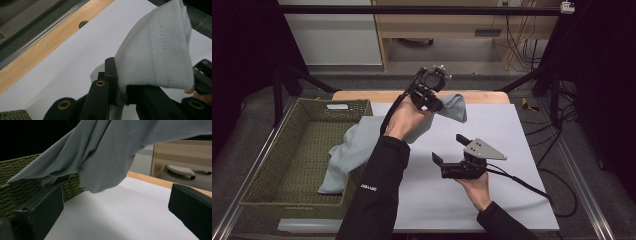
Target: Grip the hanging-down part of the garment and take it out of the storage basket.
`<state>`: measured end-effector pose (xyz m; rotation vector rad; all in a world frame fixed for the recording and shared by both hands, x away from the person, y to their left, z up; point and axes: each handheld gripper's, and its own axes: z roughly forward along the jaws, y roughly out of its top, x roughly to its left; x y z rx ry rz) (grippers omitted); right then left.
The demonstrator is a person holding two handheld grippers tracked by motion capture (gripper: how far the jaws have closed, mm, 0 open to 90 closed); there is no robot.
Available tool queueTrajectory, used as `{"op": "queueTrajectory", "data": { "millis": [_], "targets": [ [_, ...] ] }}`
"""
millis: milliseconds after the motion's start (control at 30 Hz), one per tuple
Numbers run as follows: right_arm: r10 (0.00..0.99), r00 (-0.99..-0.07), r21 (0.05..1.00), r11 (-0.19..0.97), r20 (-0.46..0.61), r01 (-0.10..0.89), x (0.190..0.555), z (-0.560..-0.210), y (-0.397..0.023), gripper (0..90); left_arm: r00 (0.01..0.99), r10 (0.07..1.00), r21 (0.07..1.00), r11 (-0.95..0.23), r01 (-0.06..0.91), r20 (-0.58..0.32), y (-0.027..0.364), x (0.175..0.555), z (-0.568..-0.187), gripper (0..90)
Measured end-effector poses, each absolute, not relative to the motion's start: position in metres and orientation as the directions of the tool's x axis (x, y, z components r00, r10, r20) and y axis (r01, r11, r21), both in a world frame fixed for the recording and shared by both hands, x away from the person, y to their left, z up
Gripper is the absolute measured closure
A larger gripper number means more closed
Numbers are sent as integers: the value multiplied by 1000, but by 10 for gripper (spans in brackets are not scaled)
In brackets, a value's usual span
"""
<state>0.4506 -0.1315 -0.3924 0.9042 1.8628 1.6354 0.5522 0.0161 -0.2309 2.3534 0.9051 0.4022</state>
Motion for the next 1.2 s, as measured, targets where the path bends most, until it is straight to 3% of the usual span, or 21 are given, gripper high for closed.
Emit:
{"op": "queueTrajectory", "data": {
  "millis": [900, 1200],
  "targets": [
    [743, -666, 982, 73, 65, 177, 498, -415, -63, 17, 721, 690, 619, -594, 513, 64, 21, 552, -227, 825],
    [735, -674, 982, 70, 69, 178, 511, -420, -41, 82, 723, 688, 616, -597, 513, 65, 20, 552, -229, 825]
  ]
}}
